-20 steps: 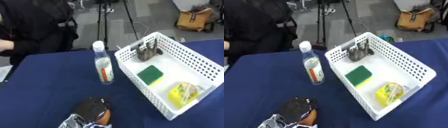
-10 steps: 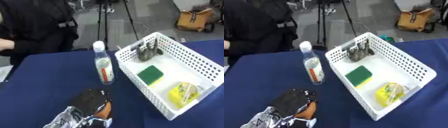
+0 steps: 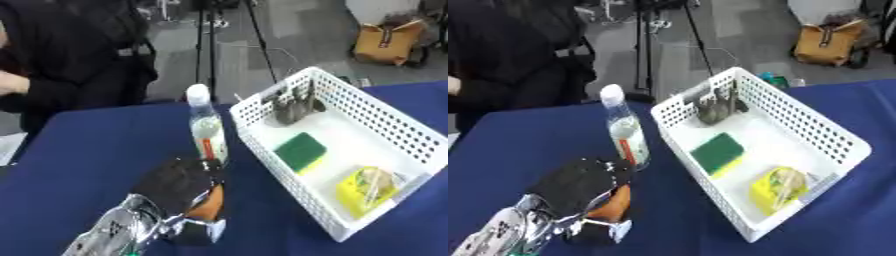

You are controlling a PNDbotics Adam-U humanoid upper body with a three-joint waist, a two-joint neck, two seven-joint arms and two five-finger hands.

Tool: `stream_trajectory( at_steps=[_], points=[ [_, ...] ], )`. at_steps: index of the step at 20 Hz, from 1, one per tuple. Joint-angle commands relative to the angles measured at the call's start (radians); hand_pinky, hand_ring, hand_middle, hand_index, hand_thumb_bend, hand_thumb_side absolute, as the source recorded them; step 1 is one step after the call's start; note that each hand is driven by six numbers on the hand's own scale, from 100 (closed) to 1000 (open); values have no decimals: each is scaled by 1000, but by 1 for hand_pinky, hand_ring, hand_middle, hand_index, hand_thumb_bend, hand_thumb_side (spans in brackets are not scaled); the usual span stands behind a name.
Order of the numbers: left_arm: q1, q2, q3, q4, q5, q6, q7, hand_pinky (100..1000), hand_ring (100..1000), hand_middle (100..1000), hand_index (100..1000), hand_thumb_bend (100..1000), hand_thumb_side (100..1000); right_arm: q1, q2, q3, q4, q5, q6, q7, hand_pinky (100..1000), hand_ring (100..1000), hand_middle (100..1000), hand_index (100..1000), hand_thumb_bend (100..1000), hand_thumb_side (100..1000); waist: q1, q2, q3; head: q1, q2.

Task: Pick up objects on the table and place them in the box.

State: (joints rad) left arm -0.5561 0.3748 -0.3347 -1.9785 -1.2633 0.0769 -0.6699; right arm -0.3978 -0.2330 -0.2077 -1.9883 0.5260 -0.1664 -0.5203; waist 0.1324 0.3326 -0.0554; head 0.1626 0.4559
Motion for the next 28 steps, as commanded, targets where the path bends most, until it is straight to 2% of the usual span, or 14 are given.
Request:
stream_trajectory(
  at_steps=[1,9,17,25,28],
  points=[
    [-57,47,11,-22,34,-17,-9,100,623,762,773,100,192,-5,-7,5,-12,-3,0,0,662,526,501,665,100,812,-4,-26,0,-3,2],
    [-208,54,12,-22,83,-36,-40,100,617,763,772,100,184,1,-6,7,-12,-3,2,3,662,527,501,666,100,809,3,-38,-9,0,8],
    [-329,49,31,-4,130,18,-106,100,614,765,771,100,184,3,-4,12,-12,-5,4,8,662,527,502,668,100,808,11,-45,-29,8,8],
    [-472,24,52,146,141,53,-80,100,605,752,762,100,195,3,-3,22,-12,-12,3,19,662,526,502,670,100,807,21,-49,-62,26,16],
    [-541,8,64,250,142,64,-44,100,611,748,765,100,195,-1,-1,28,-12,-16,4,25,662,526,502,670,100,806,27,-50,-83,41,19]
  ],
)
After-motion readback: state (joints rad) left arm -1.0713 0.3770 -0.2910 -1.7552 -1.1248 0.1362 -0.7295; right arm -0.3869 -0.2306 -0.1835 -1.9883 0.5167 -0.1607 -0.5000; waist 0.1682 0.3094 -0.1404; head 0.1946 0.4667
